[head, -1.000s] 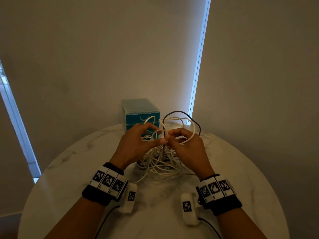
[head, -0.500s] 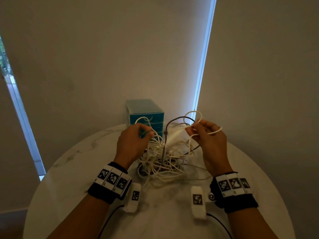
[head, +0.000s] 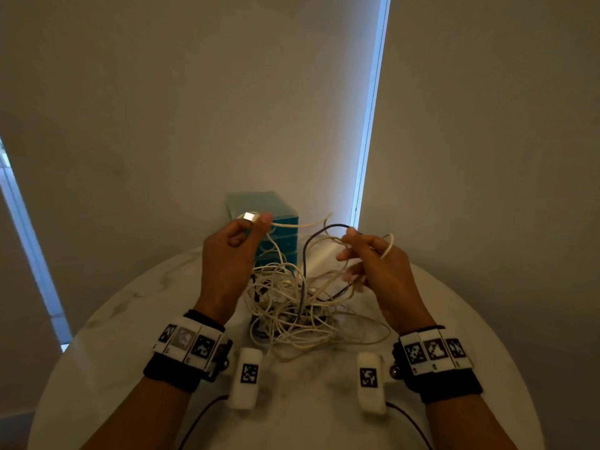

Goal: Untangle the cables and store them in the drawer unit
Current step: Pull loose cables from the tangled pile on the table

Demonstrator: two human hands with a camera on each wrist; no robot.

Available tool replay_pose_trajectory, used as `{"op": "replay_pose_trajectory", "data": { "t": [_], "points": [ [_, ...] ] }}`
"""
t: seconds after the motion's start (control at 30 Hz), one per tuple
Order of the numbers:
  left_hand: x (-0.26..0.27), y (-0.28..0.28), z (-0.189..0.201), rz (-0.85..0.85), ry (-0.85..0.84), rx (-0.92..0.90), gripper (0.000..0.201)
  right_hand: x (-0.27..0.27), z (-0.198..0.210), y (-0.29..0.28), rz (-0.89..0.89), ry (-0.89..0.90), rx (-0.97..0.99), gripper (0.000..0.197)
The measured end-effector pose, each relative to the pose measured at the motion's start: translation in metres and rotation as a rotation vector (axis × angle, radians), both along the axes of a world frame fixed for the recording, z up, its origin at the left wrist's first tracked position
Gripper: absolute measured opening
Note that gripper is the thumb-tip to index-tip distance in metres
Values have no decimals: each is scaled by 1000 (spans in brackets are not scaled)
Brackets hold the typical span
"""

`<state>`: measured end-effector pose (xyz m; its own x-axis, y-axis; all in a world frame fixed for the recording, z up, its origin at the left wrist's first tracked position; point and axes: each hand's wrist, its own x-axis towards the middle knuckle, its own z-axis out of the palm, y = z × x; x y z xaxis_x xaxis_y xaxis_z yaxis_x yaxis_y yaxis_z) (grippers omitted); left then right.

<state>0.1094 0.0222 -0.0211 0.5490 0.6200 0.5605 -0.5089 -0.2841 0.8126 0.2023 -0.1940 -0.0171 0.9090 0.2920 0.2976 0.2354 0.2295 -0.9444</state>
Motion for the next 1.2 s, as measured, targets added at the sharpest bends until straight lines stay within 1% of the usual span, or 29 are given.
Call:
{"op": "replay_pose_trajectory", "data": {
  "t": [0.07,0.13,0.2,0.27,0.33,0.4,0.47,0.5,0.53,0.6,0.63,0.7,0.77,0.8,0.87,0.9,0.93,0.97,1.0,1.1,1.13,1.2],
  "points": [
    [-2,10,4,88,-67,-132,38,10,-2,-10,-152,3,-101,42],
    [-1,23,3,174,-83,-208,35,19,-3,-17,-280,-4,-111,48],
    [2,33,-4,213,-35,-244,33,23,-2,-16,-337,-47,-42,45],
    [5,38,-13,215,65,-229,37,22,2,-12,-369,-129,-2,42],
    [6,37,-19,185,125,-201,43,18,9,-7,-372,-223,4,39],
    [6,34,-20,197,143,-150,51,13,20,-2,-328,-277,22,36],
    [1,24,-14,245,133,-52,53,7,35,0,-296,-301,37,32],
    [0,18,-11,222,107,-8,52,7,42,1,-278,-311,41,30],
    [-1,11,-8,155,83,26,50,5,49,3,-247,-322,42,28],
    [0,-3,-6,-7,108,117,45,5,62,8,-172,-340,12,26],
    [3,-9,-7,-45,150,193,43,4,67,12,-138,-343,-9,25],
    [9,-13,-13,-60,223,355,31,2,77,18,-84,-339,-39,27],
    [16,-11,-19,-50,262,431,17,-1,84,20,-39,-315,10,29],
    [20,-6,-22,-35,288,428,13,-2,88,19,-8,-292,91,29],
    [22,5,-26,36,401,424,21,-3,92,16,73,-229,296,28],
    [22,10,-27,69,465,417,21,-4,93,15,106,-200,368,27],
    [22,14,-28,74,505,405,19,-4,93,15,133,-180,405,27],
    [21,17,-29,48,512,385,17,-5,92,15,161,-169,417,28],
    [20,17,-29,1,482,353,16,-7,92,16,187,-161,413,28],
    [11,9,-16,-191,337,234,28,-11,93,20,260,-104,380,27],
    [9,7,-12,-246,294,239,30,-12,94,22,281,-83,368,26],
    [4,2,-6,-285,250,280,22,-13,94,25,306,-79,331,28]
  ]
}}
